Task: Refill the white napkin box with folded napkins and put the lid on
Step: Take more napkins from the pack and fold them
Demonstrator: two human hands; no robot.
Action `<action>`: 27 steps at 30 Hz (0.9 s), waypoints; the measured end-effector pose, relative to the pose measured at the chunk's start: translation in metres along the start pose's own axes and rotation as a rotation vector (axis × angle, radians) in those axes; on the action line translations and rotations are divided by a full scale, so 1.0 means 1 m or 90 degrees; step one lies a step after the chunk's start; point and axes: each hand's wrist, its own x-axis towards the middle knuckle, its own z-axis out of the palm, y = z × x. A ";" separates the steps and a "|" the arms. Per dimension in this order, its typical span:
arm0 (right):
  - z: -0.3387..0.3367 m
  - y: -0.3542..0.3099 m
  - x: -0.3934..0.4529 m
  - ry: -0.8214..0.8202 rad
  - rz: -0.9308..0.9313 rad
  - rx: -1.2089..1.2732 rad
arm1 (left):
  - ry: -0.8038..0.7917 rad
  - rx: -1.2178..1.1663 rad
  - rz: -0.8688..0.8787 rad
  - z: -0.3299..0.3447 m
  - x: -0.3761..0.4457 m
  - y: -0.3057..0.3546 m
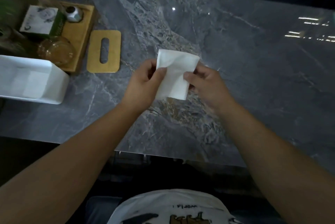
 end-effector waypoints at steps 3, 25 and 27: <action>0.003 -0.023 0.001 -0.031 0.000 0.049 | 0.004 -0.022 0.014 -0.011 -0.006 0.024; 0.060 -0.105 0.016 -0.314 -0.021 -0.129 | 0.225 -0.113 -0.129 -0.077 -0.060 0.055; 0.079 -0.106 0.022 -0.325 -0.014 -0.152 | 0.248 -0.124 -0.147 -0.091 -0.062 0.048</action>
